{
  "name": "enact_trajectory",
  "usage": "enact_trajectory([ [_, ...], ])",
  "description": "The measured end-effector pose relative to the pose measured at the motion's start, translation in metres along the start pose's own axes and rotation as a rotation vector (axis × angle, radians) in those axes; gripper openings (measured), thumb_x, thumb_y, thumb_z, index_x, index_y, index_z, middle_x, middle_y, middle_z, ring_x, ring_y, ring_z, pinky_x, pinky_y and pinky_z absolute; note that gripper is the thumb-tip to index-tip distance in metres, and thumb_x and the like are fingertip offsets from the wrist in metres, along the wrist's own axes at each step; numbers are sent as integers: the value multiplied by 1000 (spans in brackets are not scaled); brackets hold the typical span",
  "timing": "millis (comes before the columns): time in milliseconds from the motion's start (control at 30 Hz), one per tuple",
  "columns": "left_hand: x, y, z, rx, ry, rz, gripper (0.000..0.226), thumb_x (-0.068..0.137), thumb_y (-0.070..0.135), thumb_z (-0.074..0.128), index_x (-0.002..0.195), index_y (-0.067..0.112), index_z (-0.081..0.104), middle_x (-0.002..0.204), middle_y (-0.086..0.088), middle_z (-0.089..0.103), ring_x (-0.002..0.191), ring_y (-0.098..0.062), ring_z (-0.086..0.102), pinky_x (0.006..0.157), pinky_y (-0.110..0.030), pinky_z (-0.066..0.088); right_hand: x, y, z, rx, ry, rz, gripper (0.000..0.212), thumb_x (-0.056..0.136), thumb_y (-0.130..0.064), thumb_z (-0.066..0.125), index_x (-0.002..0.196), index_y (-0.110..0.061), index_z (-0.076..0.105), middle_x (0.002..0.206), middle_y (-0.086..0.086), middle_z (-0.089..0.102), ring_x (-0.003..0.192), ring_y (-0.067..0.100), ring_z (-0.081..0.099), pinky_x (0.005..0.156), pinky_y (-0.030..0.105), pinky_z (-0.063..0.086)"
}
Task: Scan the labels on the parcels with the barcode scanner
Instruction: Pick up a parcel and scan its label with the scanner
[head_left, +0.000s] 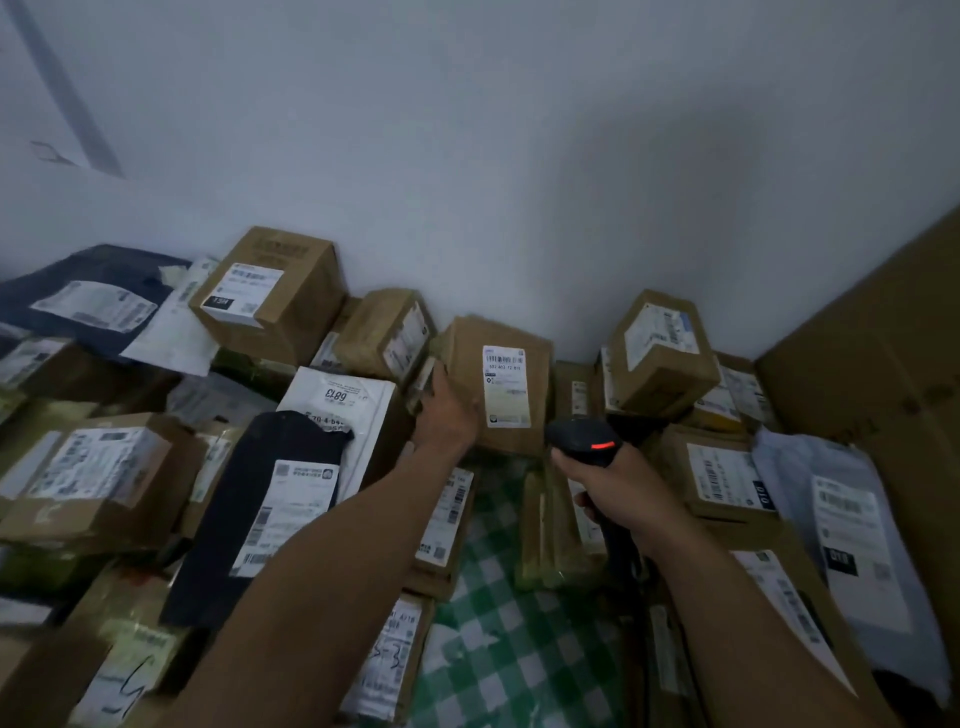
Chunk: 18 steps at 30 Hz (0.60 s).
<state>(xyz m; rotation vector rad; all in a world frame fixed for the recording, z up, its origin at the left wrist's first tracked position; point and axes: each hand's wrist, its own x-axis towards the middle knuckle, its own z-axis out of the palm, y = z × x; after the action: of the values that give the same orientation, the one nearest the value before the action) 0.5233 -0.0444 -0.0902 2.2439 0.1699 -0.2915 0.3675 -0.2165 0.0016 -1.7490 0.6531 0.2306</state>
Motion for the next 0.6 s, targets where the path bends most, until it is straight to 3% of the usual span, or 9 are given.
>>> enact_trajectory([
  [67, 7, -4, 5, 42, -45, 20, 86, 93, 55, 58, 160, 36, 7, 159, -15, 34, 143, -43, 38, 112, -66, 36, 8, 3, 0, -13, 2, 16, 23, 84, -44, 82, 102, -33, 71, 94, 10, 77, 76, 24, 73, 75, 43, 60],
  [167, 20, -15, 14, 53, -96, 35, 85, 88, 61, 52, 158, 40, 7, 156, -14, 38, 141, -41, 41, 110, -67, 38, 14, 5, 1, 8, -5, 32, 14, 88, -37, 80, 97, -30, 71, 98, 18, 76, 72, 22, 68, 69, 37, 54],
  [267, 23, -25, 22, 312, 24, 153, 85, 98, 38, 62, 162, 23, 8, 163, -17, 24, 147, -41, 31, 117, -58, 35, 17, 6, 2, 14, -7, 54, 14, 90, -35, 79, 99, -28, 70, 96, 19, 75, 73, 22, 67, 69, 36, 53],
  [333, 22, -29, 29, 447, 41, 252, 80, 98, 28, 61, 162, 20, 15, 167, -16, 18, 154, -38, 17, 124, -54, 21, 17, 5, 3, 16, -18, 73, 17, 91, -33, 78, 102, -24, 70, 88, 15, 72, 73, 21, 65, 68, 35, 53],
  [467, 19, -36, 48, 588, -250, 205, 78, 97, 59, 52, 160, 22, 26, 164, -16, 28, 152, -38, 21, 121, -55, 22, 15, 4, 3, 22, -24, 90, 15, 92, -32, 77, 101, -23, 70, 82, 8, 67, 71, 18, 64, 65, 32, 52],
  [600, 38, -35, 49, 631, -323, 175, 84, 94, 60, 49, 162, 23, 17, 167, -17, 18, 152, -39, 19, 122, -57, 23, 13, 8, 1, 12, -11, 78, 15, 91, -34, 77, 100, -23, 71, 80, 6, 68, 66, 15, 63, 63, 32, 51],
])
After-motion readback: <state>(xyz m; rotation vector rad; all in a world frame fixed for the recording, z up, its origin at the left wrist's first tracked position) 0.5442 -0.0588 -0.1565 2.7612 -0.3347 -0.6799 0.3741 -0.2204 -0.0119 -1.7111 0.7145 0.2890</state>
